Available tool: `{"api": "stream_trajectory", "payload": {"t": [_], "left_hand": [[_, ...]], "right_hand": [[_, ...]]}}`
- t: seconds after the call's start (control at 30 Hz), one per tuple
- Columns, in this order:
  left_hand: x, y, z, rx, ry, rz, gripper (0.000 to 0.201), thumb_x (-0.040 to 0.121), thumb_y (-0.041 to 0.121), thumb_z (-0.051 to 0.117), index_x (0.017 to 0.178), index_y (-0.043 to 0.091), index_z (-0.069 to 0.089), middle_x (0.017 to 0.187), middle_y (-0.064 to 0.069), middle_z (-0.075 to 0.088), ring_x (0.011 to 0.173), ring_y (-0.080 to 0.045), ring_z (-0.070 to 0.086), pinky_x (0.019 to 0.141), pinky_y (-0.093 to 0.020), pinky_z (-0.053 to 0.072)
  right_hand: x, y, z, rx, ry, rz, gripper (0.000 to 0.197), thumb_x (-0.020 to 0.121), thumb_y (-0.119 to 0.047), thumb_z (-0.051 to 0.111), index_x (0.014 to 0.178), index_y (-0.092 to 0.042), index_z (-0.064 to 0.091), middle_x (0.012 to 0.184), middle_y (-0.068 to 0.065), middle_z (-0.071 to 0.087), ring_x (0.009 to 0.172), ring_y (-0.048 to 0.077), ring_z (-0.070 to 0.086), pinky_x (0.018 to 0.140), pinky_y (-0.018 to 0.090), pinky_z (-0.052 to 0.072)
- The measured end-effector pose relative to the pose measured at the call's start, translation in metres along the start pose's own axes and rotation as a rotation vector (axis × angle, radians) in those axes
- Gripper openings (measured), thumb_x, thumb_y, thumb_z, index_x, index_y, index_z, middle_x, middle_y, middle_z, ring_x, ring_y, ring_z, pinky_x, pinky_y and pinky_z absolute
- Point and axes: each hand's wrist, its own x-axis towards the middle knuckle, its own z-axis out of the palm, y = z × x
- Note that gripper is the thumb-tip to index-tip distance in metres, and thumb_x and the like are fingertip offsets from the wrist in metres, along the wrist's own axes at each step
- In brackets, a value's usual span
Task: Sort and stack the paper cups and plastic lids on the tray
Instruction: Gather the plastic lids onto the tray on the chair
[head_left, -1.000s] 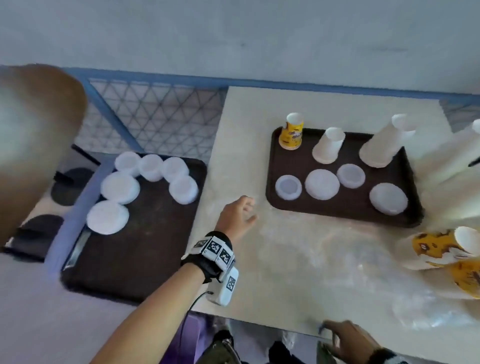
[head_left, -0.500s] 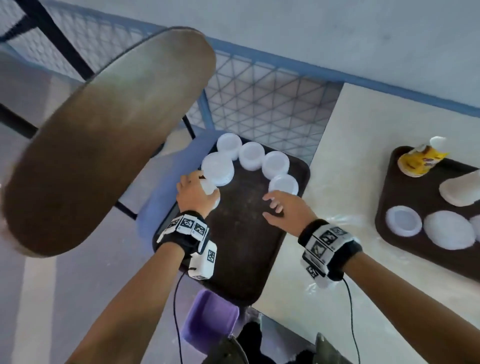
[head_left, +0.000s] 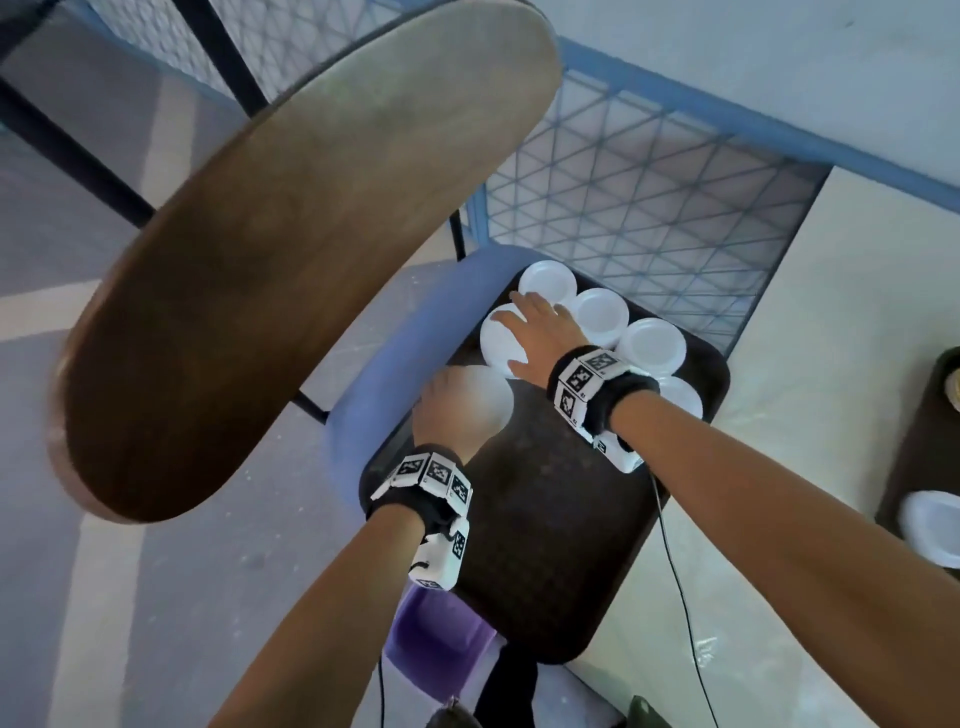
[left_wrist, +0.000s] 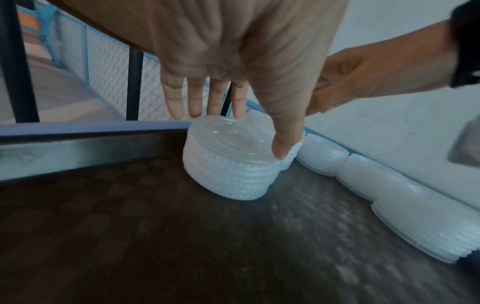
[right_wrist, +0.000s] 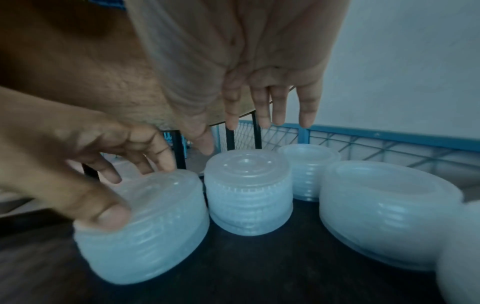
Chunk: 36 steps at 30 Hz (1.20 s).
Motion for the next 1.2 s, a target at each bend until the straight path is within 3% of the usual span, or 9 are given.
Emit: {"api": "stream_trajectory", "payload": {"t": [0.2,0.37,0.57,0.7,0.83,0.93,1.07,1.2], "left_hand": [[-0.011,-0.014,0.006,0.007,0.029,0.073,0.078,0.071,0.046,0.071,0.131,0.012,0.035,0.139,-0.009,0.039,0.127,-0.029,0.038,0.097,-0.043,0.042],[-0.007,0.001,0.005,0.026,0.011,0.117,0.088,0.063,0.048,0.078,0.131,0.014,0.032,0.148,-0.009,0.028,0.134,-0.028,0.029,0.101,-0.045,0.038],[-0.004,-0.001,0.009,0.064,-0.051,0.089,0.08,0.064,0.034,0.08,0.127,0.013,0.034,0.131,-0.006,0.04,0.12,-0.028,0.041,0.085,-0.043,0.045],[-0.016,-0.014,0.008,0.045,-0.148,0.055,0.095,0.065,0.031,0.077,0.14,0.018,0.021,0.139,-0.007,0.031,0.125,-0.031,0.034,0.092,-0.048,0.045],[-0.033,-0.024,0.012,0.107,-0.245,0.033,0.096,0.066,0.036,0.075,0.142,0.022,0.017,0.139,-0.009,0.022,0.128,-0.033,0.027,0.098,-0.05,0.042],[-0.04,-0.029,0.019,0.064,-0.231,-0.005,0.099,0.063,0.034,0.078,0.142,0.024,0.018,0.139,-0.009,0.02,0.13,-0.032,0.025,0.096,-0.052,0.044],[-0.041,-0.03,0.023,0.12,-0.223,0.015,0.103,0.061,0.035,0.081,0.141,0.025,0.017,0.139,-0.008,0.024,0.129,-0.031,0.027,0.095,-0.051,0.044],[-0.039,-0.03,0.021,0.137,-0.232,0.018,0.1,0.062,0.03,0.081,0.14,0.025,0.019,0.136,-0.009,0.027,0.126,-0.031,0.03,0.094,-0.05,0.045]], "right_hand": [[0.025,-0.001,0.001,-0.157,-0.117,-0.039,0.081,0.083,-0.041,0.062,0.147,-0.024,0.017,0.156,0.01,0.012,0.145,0.028,0.007,0.115,0.049,0.012],[0.029,-0.001,0.002,-0.22,-0.142,-0.04,0.083,0.078,-0.039,0.068,0.144,-0.023,0.022,0.149,0.009,0.029,0.143,0.028,0.012,0.114,0.049,0.012],[0.014,-0.005,0.007,-0.163,-0.092,-0.057,0.082,0.073,-0.04,0.071,0.141,-0.021,0.029,0.14,0.006,0.041,0.132,0.026,0.033,0.106,0.042,0.026],[-0.007,-0.008,0.016,-0.124,-0.091,-0.045,0.089,0.07,-0.042,0.074,0.142,-0.022,0.025,0.138,0.008,0.039,0.127,0.026,0.036,0.103,0.039,0.029],[-0.03,-0.013,0.032,0.041,-0.133,0.047,0.094,0.064,-0.038,0.078,0.142,-0.027,0.026,0.136,0.01,0.031,0.126,0.029,0.034,0.099,0.044,0.037],[-0.042,-0.016,0.043,0.192,-0.15,0.13,0.094,0.06,-0.03,0.082,0.139,-0.029,0.03,0.135,0.009,0.025,0.126,0.03,0.033,0.094,0.046,0.047],[-0.045,-0.019,0.051,0.244,-0.154,0.173,0.096,0.059,-0.027,0.083,0.138,-0.029,0.028,0.143,0.01,0.019,0.13,0.033,0.029,0.091,0.048,0.049],[-0.044,-0.019,0.056,0.211,-0.164,0.191,0.098,0.06,-0.027,0.083,0.139,-0.03,0.024,0.137,0.011,0.028,0.127,0.032,0.033,0.091,0.045,0.047]]}}
